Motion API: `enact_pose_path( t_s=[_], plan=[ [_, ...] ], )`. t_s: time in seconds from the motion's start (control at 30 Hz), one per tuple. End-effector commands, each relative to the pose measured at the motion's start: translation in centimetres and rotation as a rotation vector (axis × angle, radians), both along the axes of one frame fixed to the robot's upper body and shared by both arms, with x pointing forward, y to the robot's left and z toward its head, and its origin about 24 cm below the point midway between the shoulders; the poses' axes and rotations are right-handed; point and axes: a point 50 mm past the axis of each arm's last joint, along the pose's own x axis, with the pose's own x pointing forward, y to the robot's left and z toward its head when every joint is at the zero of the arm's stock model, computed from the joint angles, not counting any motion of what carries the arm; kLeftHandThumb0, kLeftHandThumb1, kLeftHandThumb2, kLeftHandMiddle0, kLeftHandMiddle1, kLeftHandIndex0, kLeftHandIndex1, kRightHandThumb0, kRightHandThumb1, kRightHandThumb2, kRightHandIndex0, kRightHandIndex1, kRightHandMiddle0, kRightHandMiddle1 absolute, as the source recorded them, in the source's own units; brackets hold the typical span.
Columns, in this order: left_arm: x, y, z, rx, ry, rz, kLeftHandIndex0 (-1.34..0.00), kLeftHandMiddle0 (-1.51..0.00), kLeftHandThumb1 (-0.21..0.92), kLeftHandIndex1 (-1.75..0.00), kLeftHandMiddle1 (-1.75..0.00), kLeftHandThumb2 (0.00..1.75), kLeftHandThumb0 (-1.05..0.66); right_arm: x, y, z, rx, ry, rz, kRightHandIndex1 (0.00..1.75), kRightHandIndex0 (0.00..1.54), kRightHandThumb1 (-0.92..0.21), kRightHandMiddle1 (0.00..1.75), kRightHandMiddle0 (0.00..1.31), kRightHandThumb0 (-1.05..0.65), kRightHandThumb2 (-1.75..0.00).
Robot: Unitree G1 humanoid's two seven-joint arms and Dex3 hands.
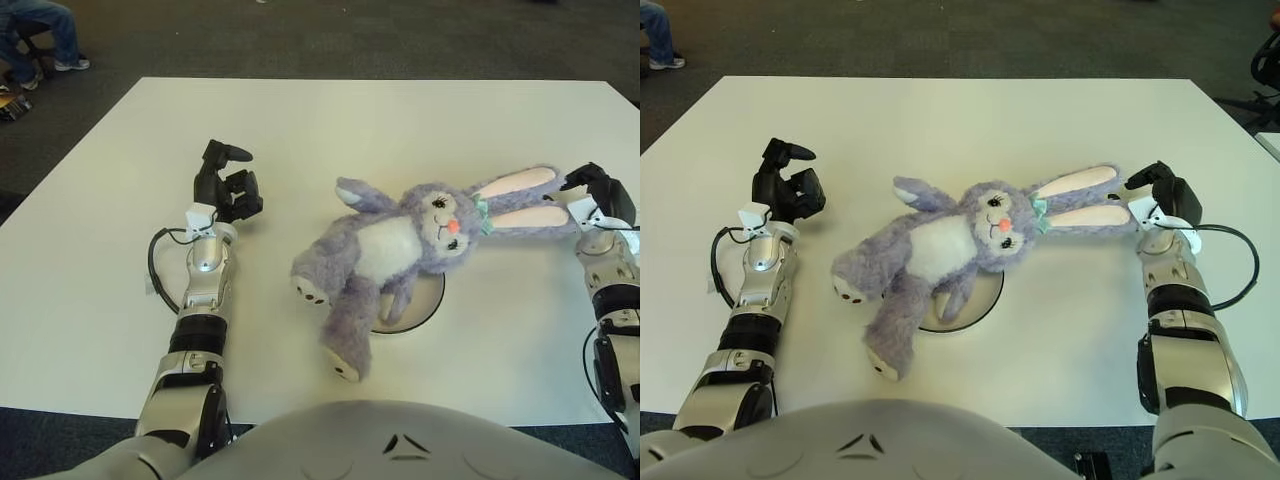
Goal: Put the doll into the plate.
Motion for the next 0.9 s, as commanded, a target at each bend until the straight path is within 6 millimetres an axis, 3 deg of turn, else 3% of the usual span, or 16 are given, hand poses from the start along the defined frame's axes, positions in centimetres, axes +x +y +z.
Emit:
enact_pose_path(
  t_s=[0.0, 0.4, 0.6, 0.87],
  plan=[
    [-2.2, 0.0, -3.8, -0.031, 0.141, 0.019, -0.48, -1.22, 0.48, -1.75, -1.75, 1.11, -0.43, -0.1, 1.6, -1.4, 0.009, 0.038, 0.061, 1.71, 0.75, -0.19, 1.49, 0.6, -0.01, -1.38],
    [-2.2, 0.1, -3.8, -0.035, 0.151, 0.021, -0.48, -1.2, 0.49, -1.75, -1.75, 1.1, -0.43, -0.2, 2.3, -2.2, -0.005, 0.083, 0.188, 1.64, 0.78, -0.19, 1.46, 0.62, 0.0, -1.34],
    [-2.2, 0.1, -3.8, -0.034, 0.154, 0.03, -0.47, -1.2, 0.49, -1.75, -1.75, 1.09, -0.42, -0.1, 4.0, -2.5, -0.001, 0.053, 0.273, 1.6, 0.79, -0.2, 1.46, 0.62, 0.0, -1.32],
    [-2.2, 0.0, -3.8, -0.038, 0.157, 0.035, -0.47, -1.2, 0.49, -1.75, -1.75, 1.09, -0.42, -0.2, 4.7, -2.5, -0.014, 0.036, 0.329, 1.6, 0.79, -0.2, 1.45, 0.63, 0.0, -1.31]
  ],
)
